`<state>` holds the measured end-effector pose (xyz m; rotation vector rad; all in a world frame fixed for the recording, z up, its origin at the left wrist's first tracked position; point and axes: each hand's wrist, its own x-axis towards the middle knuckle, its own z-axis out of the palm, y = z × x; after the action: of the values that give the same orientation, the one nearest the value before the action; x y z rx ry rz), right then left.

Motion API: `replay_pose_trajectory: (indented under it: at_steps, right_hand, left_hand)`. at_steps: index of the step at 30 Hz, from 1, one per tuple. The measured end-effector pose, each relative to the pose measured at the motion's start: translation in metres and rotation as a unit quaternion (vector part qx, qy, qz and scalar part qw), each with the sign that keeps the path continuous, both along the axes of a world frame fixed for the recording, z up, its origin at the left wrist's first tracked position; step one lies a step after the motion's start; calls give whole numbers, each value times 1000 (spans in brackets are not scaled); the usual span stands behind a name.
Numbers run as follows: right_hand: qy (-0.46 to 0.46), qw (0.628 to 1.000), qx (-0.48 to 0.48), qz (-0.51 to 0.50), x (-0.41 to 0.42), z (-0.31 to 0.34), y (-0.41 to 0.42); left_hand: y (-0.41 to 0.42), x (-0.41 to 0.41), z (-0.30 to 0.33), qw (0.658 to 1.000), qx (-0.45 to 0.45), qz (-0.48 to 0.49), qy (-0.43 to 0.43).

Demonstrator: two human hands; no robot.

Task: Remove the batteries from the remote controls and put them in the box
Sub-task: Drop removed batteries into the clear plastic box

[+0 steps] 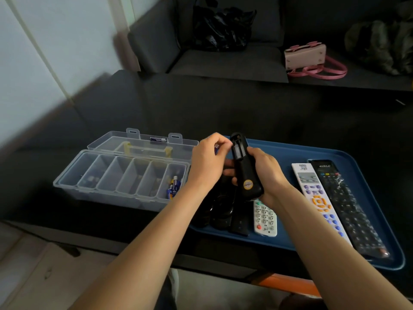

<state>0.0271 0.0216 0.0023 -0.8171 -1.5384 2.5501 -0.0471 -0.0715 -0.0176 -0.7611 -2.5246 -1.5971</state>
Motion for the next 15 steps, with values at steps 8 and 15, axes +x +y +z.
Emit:
replay_pose_trajectory:
  at_steps: [8, 15]
  right_hand:
    - [5, 999, -18, 30, -26, 20, -32]
    - [-1, 997, 8, 72, -51, 27, -70]
  left_hand:
    - [-51, -42, 27, 987, -117, 105, 11]
    - [-83, -93, 28, 901, -400, 167, -13]
